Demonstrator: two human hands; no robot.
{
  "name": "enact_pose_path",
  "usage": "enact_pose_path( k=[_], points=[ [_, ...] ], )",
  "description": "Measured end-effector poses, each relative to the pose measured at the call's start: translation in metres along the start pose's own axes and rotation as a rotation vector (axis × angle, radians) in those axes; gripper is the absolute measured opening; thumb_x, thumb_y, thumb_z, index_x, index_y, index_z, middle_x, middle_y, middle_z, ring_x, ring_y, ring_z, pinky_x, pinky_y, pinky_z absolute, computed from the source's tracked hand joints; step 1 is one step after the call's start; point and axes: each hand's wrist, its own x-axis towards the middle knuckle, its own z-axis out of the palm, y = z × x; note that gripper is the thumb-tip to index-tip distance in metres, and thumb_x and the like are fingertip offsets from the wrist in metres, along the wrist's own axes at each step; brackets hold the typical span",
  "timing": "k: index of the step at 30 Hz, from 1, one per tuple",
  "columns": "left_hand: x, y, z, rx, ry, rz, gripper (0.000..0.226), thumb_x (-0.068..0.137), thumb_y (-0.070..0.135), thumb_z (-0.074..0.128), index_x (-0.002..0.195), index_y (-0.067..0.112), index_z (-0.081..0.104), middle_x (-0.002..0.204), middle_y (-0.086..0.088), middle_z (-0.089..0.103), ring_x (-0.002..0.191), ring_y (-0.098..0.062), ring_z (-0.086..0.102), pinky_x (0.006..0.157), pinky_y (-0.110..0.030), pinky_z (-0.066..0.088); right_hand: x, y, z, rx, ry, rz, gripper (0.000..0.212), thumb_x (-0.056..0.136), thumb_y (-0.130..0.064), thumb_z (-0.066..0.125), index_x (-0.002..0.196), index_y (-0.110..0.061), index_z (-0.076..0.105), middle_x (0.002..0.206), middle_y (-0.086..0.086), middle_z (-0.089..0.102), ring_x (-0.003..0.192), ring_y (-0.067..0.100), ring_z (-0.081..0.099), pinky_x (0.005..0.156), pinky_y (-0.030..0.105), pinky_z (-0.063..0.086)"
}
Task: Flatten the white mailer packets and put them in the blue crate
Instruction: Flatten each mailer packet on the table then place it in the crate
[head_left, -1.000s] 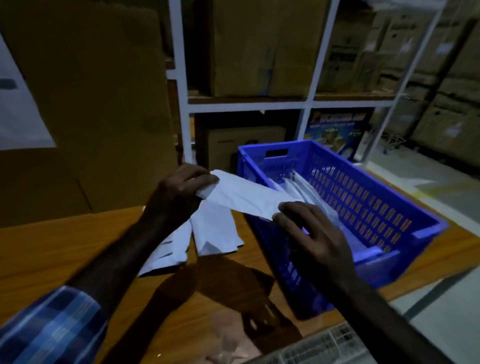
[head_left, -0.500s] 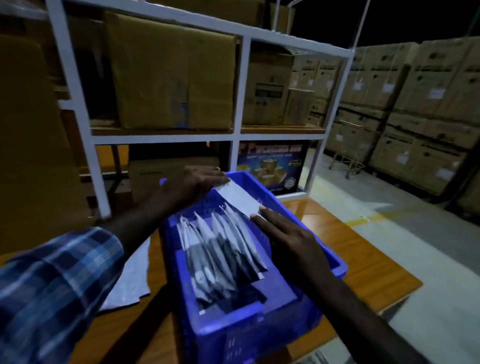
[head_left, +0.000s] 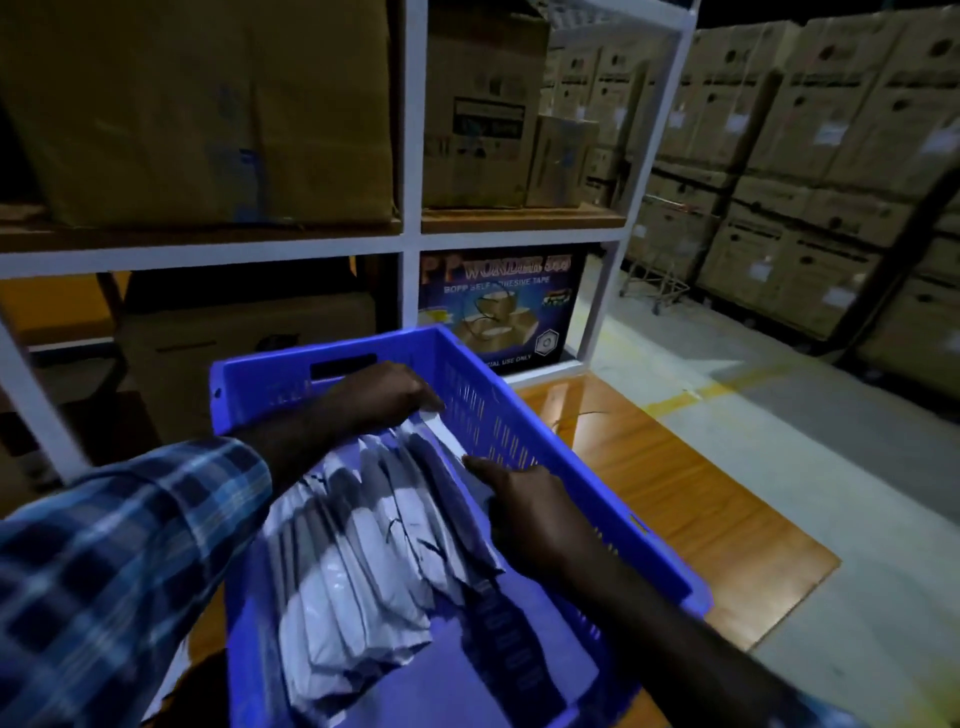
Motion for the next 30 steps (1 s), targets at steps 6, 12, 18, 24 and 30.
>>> enact_pose_path(
  k=[6,12,18,24,30],
  points=[
    [0.022,-0.006,0.027,-0.002,-0.18,-0.025,0.042,0.084,-0.004,0.059,0.115,0.02,0.073,0.117,0.002,0.07,0.108,-0.022,0.065,0.083,-0.022,0.043,0.035,0.012,0.034,-0.013,-0.29,0.159,0.049,0.086,-0.01,0.057,0.133,-0.005,0.047,0.116,0.025,0.065,0.109,0.045,0.058,0.087,0.044,0.047],
    [0.026,-0.019,0.04,0.1,-0.35,0.04,0.044,0.082,0.005,0.056,0.117,0.026,0.071,0.113,0.003,0.072,0.103,-0.021,0.066,0.086,-0.03,0.05,0.051,0.021,0.064,0.053,-0.511,0.341,0.046,0.095,-0.01,0.05,0.138,-0.002,0.035,0.125,0.028,0.056,0.114,0.04,0.058,0.087,0.038,0.045],
    [0.033,-0.018,0.036,0.073,-0.469,-0.008,0.044,0.083,0.004,0.056,0.119,0.025,0.07,0.116,0.002,0.07,0.104,-0.019,0.064,0.087,-0.024,0.044,0.06,0.031,0.077,0.287,-0.621,0.489,0.025,0.093,-0.009,0.048,0.117,-0.008,0.039,0.096,0.023,0.054,0.085,0.029,0.054,0.069,0.039,0.04],
    [0.042,-0.016,0.032,-0.019,-0.468,-0.012,0.042,0.079,0.0,0.055,0.109,0.02,0.075,0.109,0.001,0.073,0.1,-0.019,0.065,0.077,-0.016,0.039,0.065,0.045,0.093,0.469,-0.668,0.577,0.058,0.062,-0.021,0.054,0.119,-0.013,0.048,0.094,0.025,0.063,0.08,0.036,0.063,0.061,0.041,0.047],
    [0.048,-0.013,0.038,-0.035,-0.533,-0.054,0.044,0.08,0.004,0.054,0.116,0.022,0.072,0.118,0.001,0.07,0.107,-0.02,0.063,0.09,-0.024,0.044,0.07,0.041,0.093,0.459,-0.645,0.674,0.064,0.092,-0.007,0.049,0.151,-0.006,0.023,0.076,-0.001,0.037,0.066,0.012,0.038,0.057,0.026,0.028]
  ],
)
